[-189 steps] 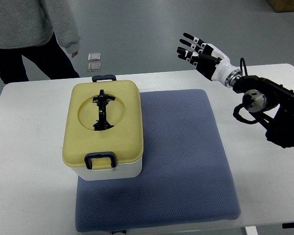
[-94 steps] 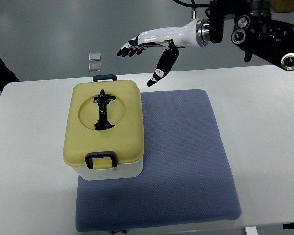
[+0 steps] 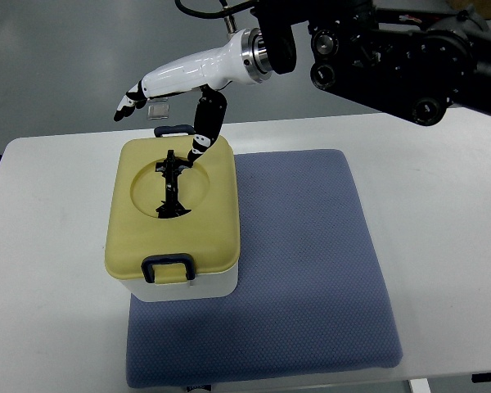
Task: Open white storage box with right hand
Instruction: 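Lower the right hand into the lid's recess toward the black handle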
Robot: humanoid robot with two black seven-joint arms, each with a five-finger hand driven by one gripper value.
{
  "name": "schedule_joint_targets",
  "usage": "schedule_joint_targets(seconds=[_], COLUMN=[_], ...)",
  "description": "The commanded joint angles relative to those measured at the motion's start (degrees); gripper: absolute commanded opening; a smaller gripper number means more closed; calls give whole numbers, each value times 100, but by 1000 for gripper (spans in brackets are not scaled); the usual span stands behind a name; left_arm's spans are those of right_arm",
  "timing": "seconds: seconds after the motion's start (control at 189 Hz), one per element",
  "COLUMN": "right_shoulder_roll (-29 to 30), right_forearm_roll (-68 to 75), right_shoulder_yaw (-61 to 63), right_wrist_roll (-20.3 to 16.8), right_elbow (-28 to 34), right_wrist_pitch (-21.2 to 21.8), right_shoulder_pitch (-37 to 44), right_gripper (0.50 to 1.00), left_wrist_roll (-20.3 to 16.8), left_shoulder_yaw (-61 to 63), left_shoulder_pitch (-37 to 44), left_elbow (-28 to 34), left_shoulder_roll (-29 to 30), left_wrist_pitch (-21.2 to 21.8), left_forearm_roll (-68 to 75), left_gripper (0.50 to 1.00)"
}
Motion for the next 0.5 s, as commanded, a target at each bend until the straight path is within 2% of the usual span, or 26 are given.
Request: schedule_joint_targets(seconds=[0.0, 0.101, 0.27, 0.493], right_shoulder_roll=[44, 52, 52, 79], right_forearm_roll=[-20, -152, -266, -257], right_shoulder_yaw=[-12, -21, -29, -21], right_wrist_roll=[0, 9, 71, 71], right_elbow=[-10, -10, -54, -54], right_wrist_pitch=[-4, -13, -302, -478], right_shoulder_pitch=[-73, -187, -433, -626], right_gripper=[926, 928, 926, 924], left_wrist_roll=[0, 0, 0, 0], left_shoulder_yaw=[-2, -2, 6, 6], left_shoulder_pitch=[0, 0, 0, 0], left_elbow=[2, -7, -7, -16], left_shoulder_roll=[0, 0, 0, 0], left_wrist_pitch=[-5, -5, 4, -5], left_forearm_roll=[1, 1, 1, 1], left_gripper=[1000, 1000, 1000, 1000])
